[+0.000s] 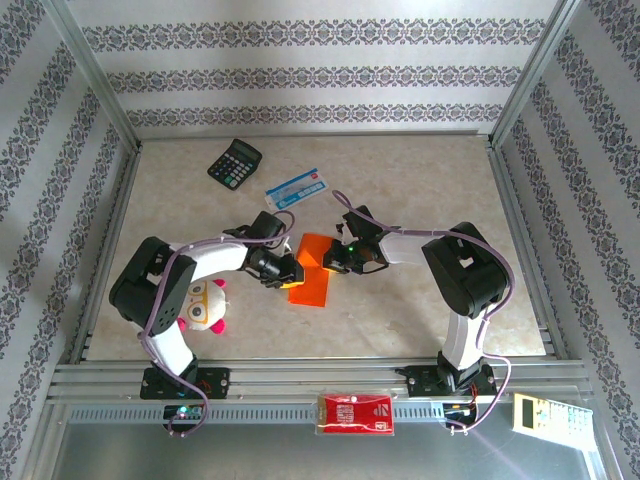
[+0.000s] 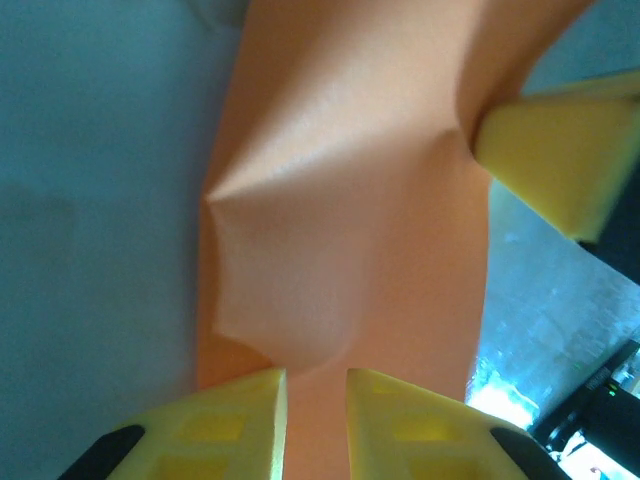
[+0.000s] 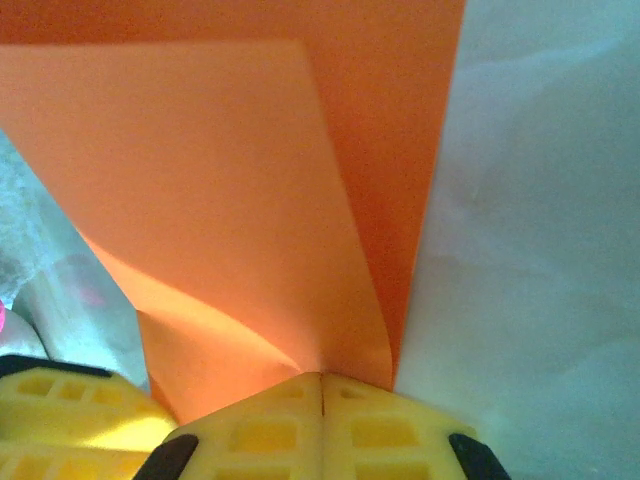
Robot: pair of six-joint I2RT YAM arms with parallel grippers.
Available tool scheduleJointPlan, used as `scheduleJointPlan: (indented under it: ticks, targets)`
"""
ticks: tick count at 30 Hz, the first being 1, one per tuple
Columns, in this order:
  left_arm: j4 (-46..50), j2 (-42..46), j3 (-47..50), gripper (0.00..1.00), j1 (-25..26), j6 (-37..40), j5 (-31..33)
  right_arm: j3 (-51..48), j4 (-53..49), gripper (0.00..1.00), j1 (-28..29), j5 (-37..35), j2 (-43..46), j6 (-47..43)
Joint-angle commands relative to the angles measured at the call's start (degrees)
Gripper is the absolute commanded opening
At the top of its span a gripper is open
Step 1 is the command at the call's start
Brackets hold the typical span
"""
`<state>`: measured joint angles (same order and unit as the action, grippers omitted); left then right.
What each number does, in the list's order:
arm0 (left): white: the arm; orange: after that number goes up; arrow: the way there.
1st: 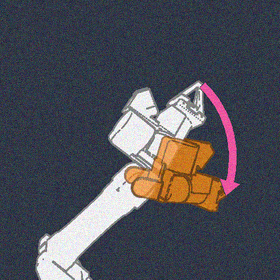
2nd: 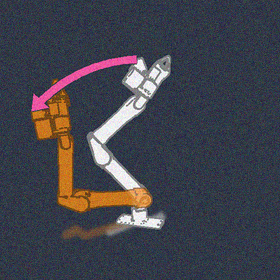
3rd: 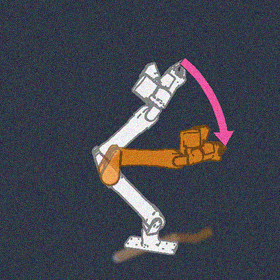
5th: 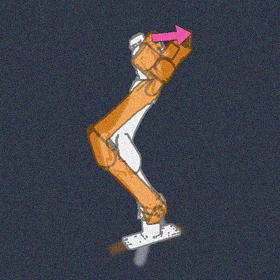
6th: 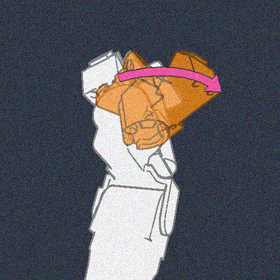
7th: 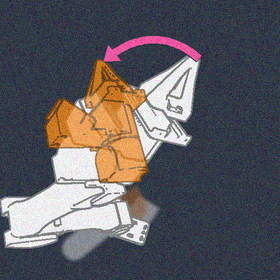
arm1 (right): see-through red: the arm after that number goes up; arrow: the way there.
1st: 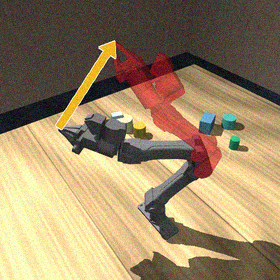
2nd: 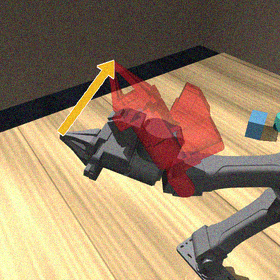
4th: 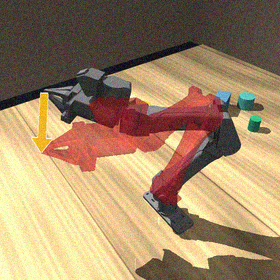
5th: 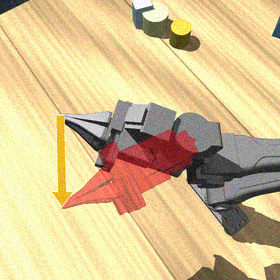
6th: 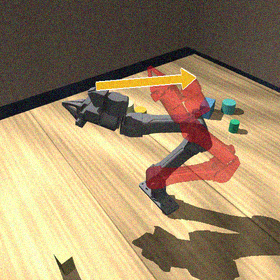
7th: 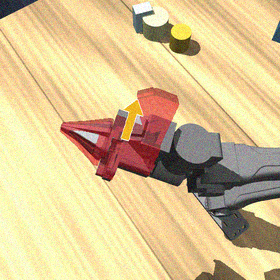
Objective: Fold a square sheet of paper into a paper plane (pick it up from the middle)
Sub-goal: First fold the paper in half at the center of the table.
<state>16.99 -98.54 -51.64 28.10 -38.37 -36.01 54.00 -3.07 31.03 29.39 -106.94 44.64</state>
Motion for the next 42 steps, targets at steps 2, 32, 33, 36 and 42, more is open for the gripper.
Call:
scheduleJointPlan:
  ticks: [2,32,33,36,42]
  targets:
    - [-2.7,2.0,1.5,0.24,0.7,-2.1,-3.4,-2.6,-9.3,0.0,0.5,-9.8,-5.1,-1.4]
    - [-1.1,0.7,9.4,0.2,-0.5,-1.1,-2.0,-3.3,-9.1,0.0,0.3,-10.1,-4.5,-2.0]
    - [-0.7,0.4,9.5,0.2,-0.9,-0.9,-1.7,-3.3,-9.1,0.0,0.3,-10.1,-4.5,-2.0]
    - [-1.4,2.5,9.8,0.21,-1.2,-1.1,-2.0,-3.4,-9.2,0.0,0.3,-10.1,-4.4,-2.1]
    - [-2.9,6.2,4.9,0.25,-2.1,-1.4,-4.4,-3.1,-9.1,0.0,0.3,-9.9,-4.6,-2.2]
